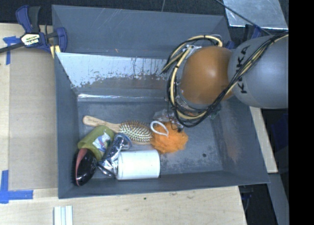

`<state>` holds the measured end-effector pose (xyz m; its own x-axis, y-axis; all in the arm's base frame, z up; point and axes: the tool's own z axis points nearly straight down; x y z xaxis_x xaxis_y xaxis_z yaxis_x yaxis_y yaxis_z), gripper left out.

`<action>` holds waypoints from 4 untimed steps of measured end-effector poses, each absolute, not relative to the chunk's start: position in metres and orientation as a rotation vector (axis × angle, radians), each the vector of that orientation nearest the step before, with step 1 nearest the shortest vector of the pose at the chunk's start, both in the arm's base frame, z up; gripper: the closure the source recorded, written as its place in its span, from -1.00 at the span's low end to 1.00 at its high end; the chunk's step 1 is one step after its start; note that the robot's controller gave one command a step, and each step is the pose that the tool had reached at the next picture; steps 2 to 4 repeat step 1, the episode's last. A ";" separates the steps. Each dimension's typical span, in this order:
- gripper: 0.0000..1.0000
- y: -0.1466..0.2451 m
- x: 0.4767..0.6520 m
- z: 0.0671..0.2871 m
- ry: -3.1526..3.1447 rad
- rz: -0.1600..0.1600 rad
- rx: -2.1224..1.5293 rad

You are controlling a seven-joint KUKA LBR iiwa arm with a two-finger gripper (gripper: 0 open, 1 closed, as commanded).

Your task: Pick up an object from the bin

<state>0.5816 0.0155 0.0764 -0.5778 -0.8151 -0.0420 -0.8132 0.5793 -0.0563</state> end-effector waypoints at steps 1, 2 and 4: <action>-1.00 0.016 0.581 0.075 2.735 -0.045 -1.412; -1.00 0.016 0.581 0.075 2.735 -0.045 -1.412; -1.00 0.016 0.581 0.075 2.735 -0.045 -1.412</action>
Offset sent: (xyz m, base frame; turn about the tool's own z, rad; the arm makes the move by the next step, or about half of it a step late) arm 0.0000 0.0000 0.0000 0.0000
